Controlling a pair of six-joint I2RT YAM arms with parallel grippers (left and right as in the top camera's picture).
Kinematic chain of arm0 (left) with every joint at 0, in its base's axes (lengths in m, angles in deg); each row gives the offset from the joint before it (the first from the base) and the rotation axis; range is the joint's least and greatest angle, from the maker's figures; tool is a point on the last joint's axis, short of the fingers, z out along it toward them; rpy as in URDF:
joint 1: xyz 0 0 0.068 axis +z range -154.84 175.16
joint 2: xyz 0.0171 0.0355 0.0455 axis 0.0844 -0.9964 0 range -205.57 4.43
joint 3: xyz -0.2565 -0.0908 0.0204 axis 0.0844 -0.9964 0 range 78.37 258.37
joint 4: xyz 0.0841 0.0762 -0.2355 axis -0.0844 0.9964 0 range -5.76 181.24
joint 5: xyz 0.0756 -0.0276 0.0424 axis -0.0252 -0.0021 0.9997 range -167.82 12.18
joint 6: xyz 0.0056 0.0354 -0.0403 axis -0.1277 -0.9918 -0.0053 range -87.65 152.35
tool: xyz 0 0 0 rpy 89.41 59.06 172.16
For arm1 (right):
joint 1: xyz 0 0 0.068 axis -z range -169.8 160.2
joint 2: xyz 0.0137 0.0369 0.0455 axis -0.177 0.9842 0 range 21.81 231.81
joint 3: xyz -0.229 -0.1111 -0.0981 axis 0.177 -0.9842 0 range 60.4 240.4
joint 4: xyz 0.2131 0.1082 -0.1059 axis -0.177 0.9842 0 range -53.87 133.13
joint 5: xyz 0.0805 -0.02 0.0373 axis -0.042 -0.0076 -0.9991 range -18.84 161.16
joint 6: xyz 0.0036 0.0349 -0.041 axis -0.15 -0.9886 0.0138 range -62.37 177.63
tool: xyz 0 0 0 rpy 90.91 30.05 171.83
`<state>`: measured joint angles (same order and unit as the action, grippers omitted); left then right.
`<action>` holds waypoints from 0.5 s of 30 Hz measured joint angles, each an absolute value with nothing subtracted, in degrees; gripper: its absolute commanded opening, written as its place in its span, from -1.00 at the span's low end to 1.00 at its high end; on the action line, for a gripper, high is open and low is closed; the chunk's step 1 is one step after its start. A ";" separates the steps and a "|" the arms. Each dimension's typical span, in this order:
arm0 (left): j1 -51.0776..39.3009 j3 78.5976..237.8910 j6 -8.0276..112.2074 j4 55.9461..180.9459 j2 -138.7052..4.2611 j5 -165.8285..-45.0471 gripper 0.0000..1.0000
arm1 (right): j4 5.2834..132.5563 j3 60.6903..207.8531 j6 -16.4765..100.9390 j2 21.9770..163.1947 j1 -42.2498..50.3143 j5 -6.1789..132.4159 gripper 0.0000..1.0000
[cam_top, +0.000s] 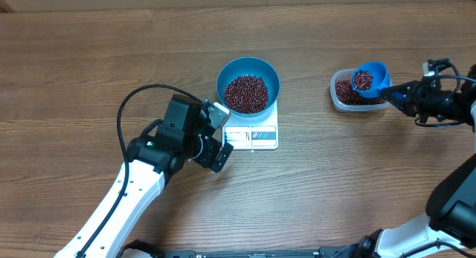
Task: Scoop item into bowl and weigh 150g on scale
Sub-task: 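Scoop beans from the tub with the right gripper and lift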
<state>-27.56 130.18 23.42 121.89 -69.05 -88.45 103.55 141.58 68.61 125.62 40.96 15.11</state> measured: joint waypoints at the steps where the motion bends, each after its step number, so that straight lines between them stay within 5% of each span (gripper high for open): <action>1: -27.56 130.18 23.42 121.89 -69.05 -88.45 0.99 | 103.64 141.58 69.05 125.62 40.72 14.93 -0.92; 15: -27.56 130.18 23.42 121.89 -69.05 -88.45 0.99 | 104.43 142.54 69.09 122.17 30.49 14.59 -0.93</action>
